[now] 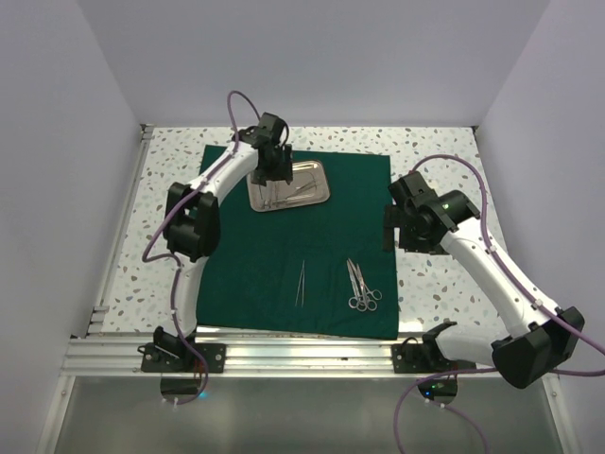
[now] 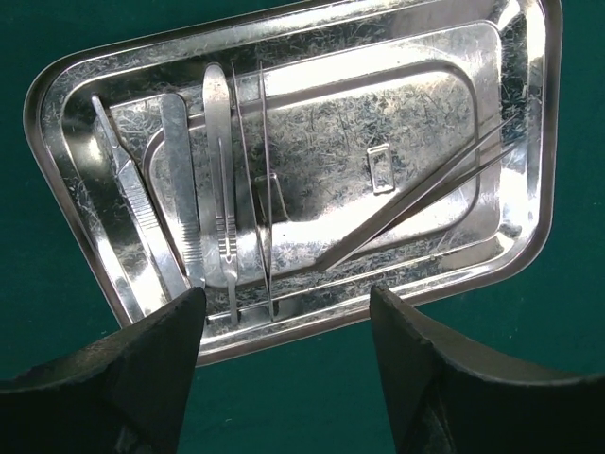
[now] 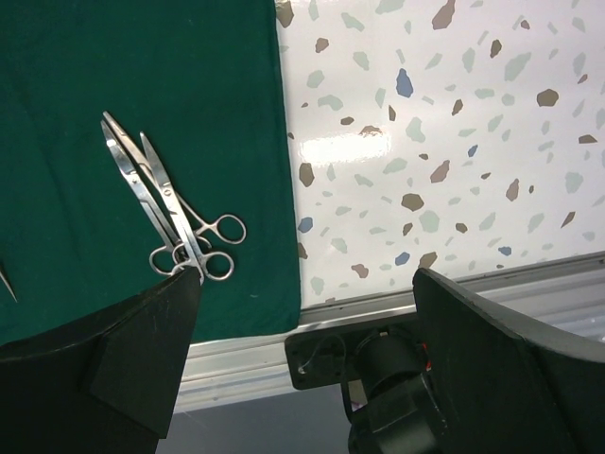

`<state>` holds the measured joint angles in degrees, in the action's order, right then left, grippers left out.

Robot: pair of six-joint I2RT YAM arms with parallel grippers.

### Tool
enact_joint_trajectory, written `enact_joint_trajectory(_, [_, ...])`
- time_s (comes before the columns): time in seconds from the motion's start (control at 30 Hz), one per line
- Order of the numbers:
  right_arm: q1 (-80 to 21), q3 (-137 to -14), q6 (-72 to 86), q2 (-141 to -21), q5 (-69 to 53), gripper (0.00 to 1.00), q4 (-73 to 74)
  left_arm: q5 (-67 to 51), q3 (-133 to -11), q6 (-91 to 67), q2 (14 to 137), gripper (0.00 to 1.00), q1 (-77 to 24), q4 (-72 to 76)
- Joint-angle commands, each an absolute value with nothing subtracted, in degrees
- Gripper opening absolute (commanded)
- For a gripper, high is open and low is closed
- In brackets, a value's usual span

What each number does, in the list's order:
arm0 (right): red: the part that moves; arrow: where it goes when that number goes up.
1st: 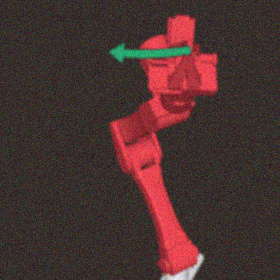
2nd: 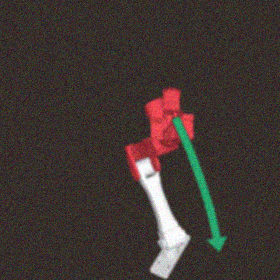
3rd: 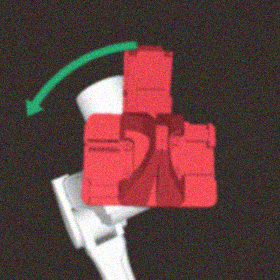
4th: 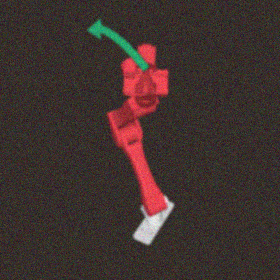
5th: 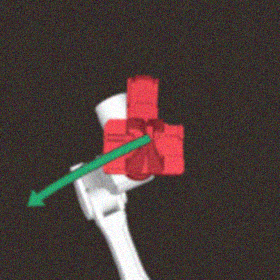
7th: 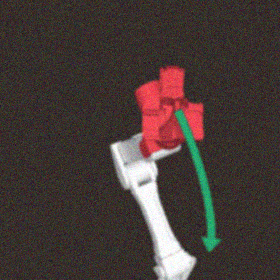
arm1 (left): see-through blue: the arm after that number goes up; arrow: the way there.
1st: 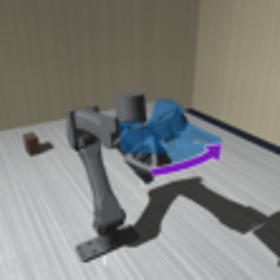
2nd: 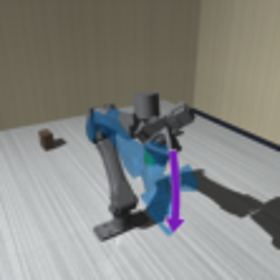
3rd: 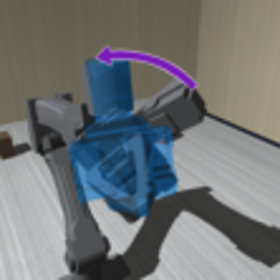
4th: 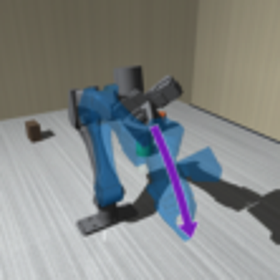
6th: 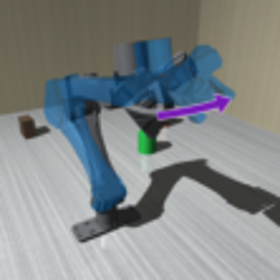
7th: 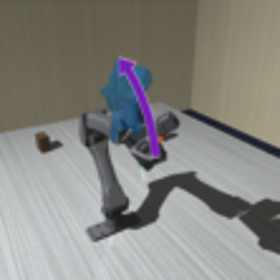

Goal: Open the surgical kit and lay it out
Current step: Pick up the medical item from the container.

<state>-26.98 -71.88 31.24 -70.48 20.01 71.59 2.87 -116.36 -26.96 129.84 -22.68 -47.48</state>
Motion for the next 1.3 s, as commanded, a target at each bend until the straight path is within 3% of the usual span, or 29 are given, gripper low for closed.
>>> enact_joint_trajectory(0.0, [-26.8,-72.1,32.3,-69.3,20.3,0.98,71.5,4.2,-116.6,-26.5,130.6,0.72,-22.8,-46.3])
enact_joint_trajectory(0.2, [-26.8,-72.3,32.4,-69.3,20.6,0.98,71.9,4.7,-117.2,-26.2,132.5,0.59,-22.8,-46.1])
enact_joint_trajectory(0.57, [-26.9,-73.2,32.3,-70.6,20.7,0.98,72.0,5.2,-118.4,-25.7,136.2,0.48,-22.8,-46.1])
enact_joint_trajectory(0.67, [-26.8,-73.5,32.4,-71.1,20.8,0.98,71.9,5.2,-119.4,-25.5,137.4,0.37,-22.8,-46.3])
enact_joint_trajectory(0.8, [-26.9,-73.7,32.3,-71.5,20.9,0.98,71.8,5.2,-119.9,-25.2,138.4,0.14,-22.8,-46.6])
enact_joint_trajectory(0.87, [-26.8,-73.6,32.3,-71.6,20.9,0.98,71.8,5.1,-119.9,-25.1,138.8,0.09,-22.8,-46.7])
enact_joint_trajectory(0.9, [-26.8,-73.6,32.3,-71.6,20.9,0.98,71.6,4.9,-119.9,-25.0,138.9,0.02,-22.8,-46.8])
enact_joint_trajectory(1.27, [-26.9,-72.5,30.9,-71.1,19.2,0.98,69.9,4.3,-117.8,-27.2,130.3,0.0,-24.5,-48.0])
